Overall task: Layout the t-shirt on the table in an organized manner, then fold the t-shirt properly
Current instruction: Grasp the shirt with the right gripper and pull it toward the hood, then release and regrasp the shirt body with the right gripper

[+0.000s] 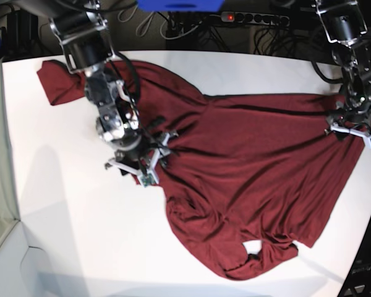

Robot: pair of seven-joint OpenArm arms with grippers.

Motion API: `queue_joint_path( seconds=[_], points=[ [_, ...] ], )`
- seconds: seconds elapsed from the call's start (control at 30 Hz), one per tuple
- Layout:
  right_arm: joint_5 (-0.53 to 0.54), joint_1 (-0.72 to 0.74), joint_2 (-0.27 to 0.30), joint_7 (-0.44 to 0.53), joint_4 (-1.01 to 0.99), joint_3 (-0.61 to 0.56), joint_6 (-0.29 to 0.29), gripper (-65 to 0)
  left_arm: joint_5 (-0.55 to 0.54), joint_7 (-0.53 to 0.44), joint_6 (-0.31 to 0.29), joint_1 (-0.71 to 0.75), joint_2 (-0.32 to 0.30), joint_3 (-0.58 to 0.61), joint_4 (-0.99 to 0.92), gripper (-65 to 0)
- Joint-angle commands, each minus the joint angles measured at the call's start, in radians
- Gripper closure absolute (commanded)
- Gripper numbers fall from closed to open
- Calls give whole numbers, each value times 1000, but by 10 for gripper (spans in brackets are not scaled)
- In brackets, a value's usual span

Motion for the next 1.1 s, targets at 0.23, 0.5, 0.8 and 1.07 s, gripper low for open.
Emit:
queue_joint_path(
  seconds=[0.23,0.5,0.8,1.07],
  points=[
    [-1,-248,96,-10,298,-1,-1,-318,-4,19,4,20,-12,-5,43,-389],
    [-1,-443,133,-11,462,-6,-1,-317,-4,22,4,54,-12,-11,107,-389],
    [4,-394,144,-11,669,77,-1,-319,-4,14,4,19,-13,-5,276,-389],
    [5,-244,30,-21,560,64,-1,-321,5,12,4,-184,-18,70,-34,-389]
  ],
)
